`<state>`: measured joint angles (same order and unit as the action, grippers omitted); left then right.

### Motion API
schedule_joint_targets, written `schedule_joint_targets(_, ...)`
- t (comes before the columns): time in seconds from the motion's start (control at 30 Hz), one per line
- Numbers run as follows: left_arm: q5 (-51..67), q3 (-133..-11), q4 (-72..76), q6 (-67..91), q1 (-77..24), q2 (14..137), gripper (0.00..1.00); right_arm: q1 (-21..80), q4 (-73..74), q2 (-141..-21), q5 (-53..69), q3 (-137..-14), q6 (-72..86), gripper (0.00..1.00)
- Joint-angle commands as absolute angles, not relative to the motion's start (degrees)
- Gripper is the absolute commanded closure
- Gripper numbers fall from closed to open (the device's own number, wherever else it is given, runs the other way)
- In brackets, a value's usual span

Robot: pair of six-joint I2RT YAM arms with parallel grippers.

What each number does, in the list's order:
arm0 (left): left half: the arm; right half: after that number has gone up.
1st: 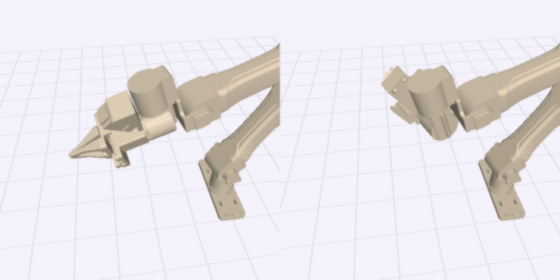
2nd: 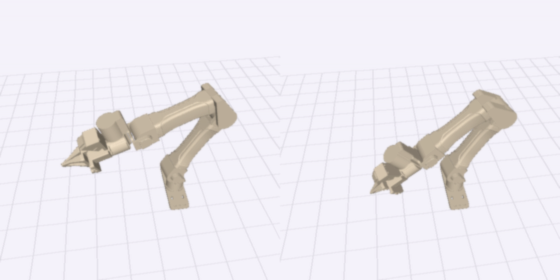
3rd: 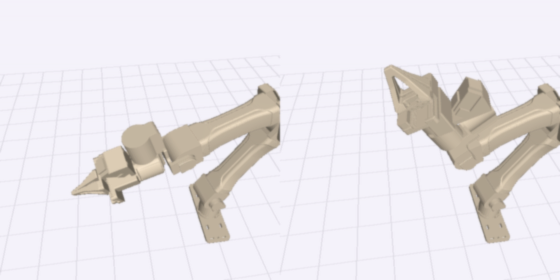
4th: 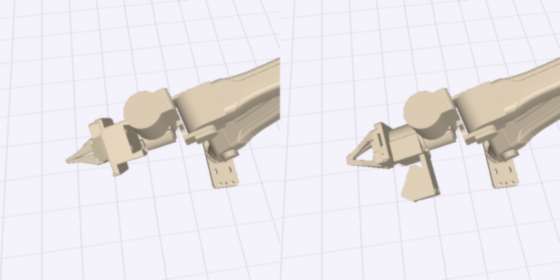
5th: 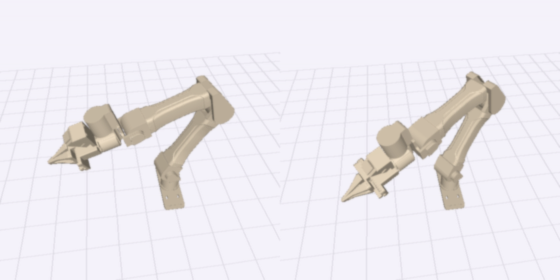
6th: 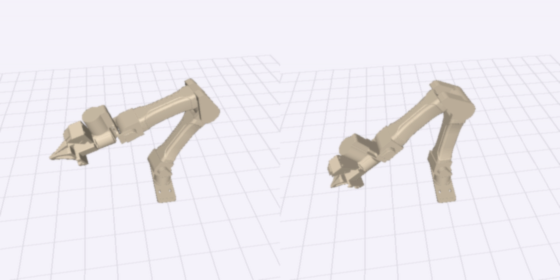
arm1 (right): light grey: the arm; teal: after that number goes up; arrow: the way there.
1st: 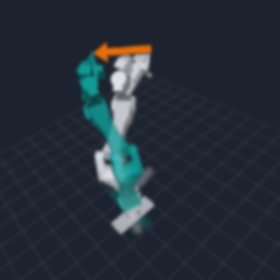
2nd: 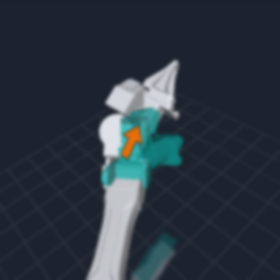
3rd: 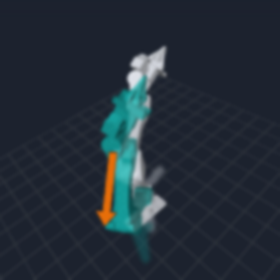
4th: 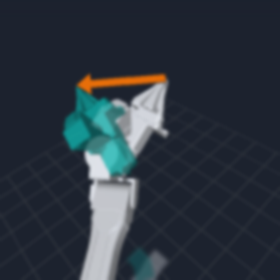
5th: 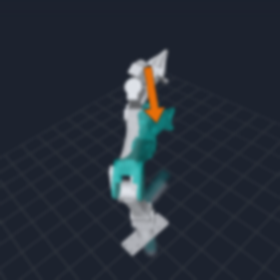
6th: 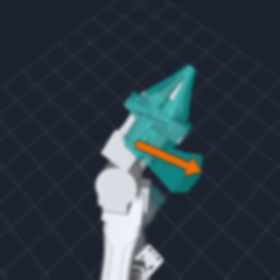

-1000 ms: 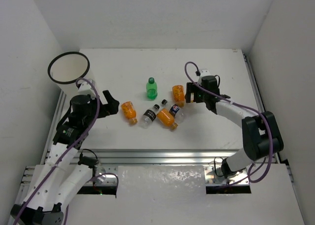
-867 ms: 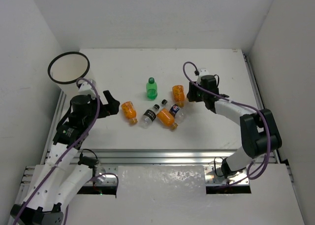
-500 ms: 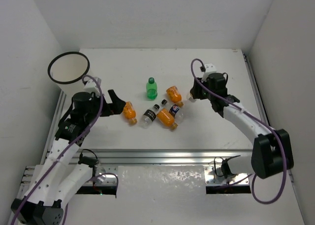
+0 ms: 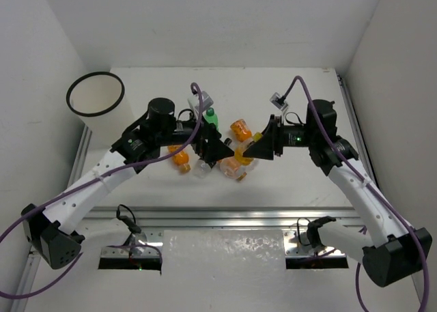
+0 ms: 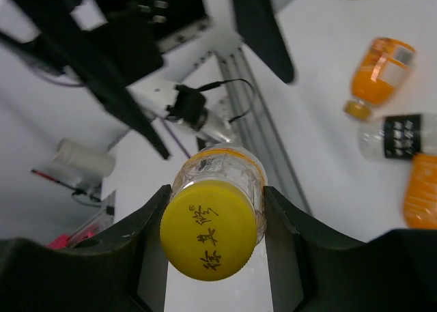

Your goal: Put the plastic bottles in the bin

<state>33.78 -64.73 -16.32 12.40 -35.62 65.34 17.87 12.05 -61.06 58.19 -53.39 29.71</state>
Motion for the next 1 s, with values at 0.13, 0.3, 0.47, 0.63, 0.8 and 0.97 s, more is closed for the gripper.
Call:
schedule_joint_targets(0.13,44.2,-64.1,-12.2,9.0,-43.9,67.4,0.01,18.0,-1.8,-58.7,69.9,-55.0,40.2,0.74)
schedule_joint_targets(0.3,52.0,-62.0,-1.7,14.3,-46.9,68.1,0.17,18.9,-7.5,-60.6,68.4,-54.8,44.5,0.74)
schedule_joint_targets(0.47,44.7,-67.7,-8.1,12.8,-48.6,70.9,0.96,19.2,-10.1,-60.6,65.7,-55.5,45.8,0.5)
schedule_joint_targets(0.63,-1.3,-75.7,-22.3,19.1,-47.6,69.3,1.0,18.1,4.6,-57.6,53.1,-56.9,37.5,0.01)
schedule_joint_targets(0.8,-30.6,-87.2,-42.5,29.0,-27.5,69.4,1.0,17.8,18.7,-51.2,14.1,-55.1,33.3,0.01)
schedule_joint_targets(0.97,-33.8,-94.7,-46.1,26.3,-7.5,72.9,1.0,17.7,22.3,-52.1,9.8,-52.8,28.4,0.01)
